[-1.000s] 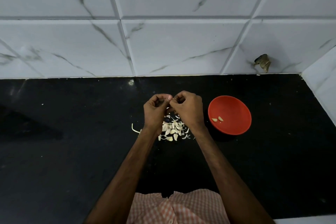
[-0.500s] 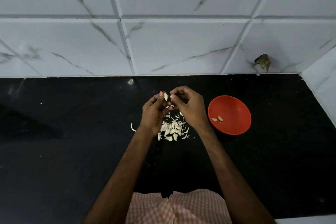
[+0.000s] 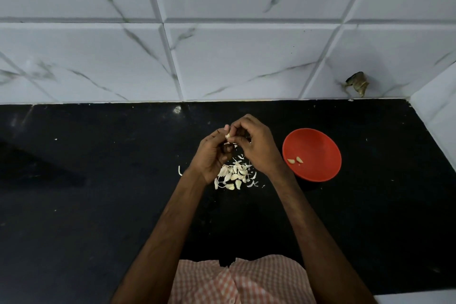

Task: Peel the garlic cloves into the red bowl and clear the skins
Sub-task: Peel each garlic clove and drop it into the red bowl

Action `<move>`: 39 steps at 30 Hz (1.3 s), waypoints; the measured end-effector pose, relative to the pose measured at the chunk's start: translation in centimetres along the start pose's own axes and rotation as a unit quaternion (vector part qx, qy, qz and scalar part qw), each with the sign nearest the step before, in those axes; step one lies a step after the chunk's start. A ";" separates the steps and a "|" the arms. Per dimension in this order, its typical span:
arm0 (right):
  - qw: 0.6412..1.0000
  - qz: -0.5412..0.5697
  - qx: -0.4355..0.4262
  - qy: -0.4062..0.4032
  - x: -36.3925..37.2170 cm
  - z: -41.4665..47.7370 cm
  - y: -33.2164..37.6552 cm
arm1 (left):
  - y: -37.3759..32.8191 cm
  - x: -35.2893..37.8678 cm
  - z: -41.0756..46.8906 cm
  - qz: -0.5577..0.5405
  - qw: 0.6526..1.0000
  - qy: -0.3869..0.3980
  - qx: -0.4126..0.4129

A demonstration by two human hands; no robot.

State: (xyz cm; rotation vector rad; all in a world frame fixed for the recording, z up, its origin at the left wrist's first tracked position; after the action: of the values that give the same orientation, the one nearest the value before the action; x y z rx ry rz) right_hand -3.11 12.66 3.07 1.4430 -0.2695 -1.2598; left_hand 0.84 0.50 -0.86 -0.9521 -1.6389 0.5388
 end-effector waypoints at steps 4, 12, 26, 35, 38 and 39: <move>0.999 -0.035 0.002 -0.005 0.0 -0.2 0.1 | -0.2 0.2 -0.1 0.000 1.000 -0.008 -0.010; 0.999 -0.040 0.008 0.012 -0.2 -0.2 0.1 | 0.1 0.4 0.0 -0.016 0.999 -0.027 -0.044; 0.996 0.028 0.041 -0.073 -0.3 -0.6 -1.8 | 0.6 1.0 0.1 0.032 0.998 -0.051 0.029; 0.984 0.097 0.058 -0.135 -0.6 -0.9 -1.4 | 0.0 0.5 -0.2 0.106 0.987 -0.084 0.088; 0.983 0.100 0.064 -0.142 -0.5 -1.0 -1.5 | -0.1 0.5 -0.3 0.117 0.984 -0.091 0.096; 0.982 0.105 0.066 -0.143 -0.4 -1.0 -1.6 | -0.1 0.5 -0.3 0.122 0.983 -0.093 0.101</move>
State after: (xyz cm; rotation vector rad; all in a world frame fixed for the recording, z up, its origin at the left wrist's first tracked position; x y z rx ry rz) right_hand -3.27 14.08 1.77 1.3027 -0.6943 -1.2912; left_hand 1.09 0.76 -0.38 -0.9790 -1.6038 0.9677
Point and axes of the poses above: each hand's wrist, its own z-axis towards the middle knuckle, its own x-axis out of the palm, y = z × x, the point moved 4 cm from there along z, towards the middle knuckle, and after that the axes turned 9 degrees about y, right-handed, at the moved point
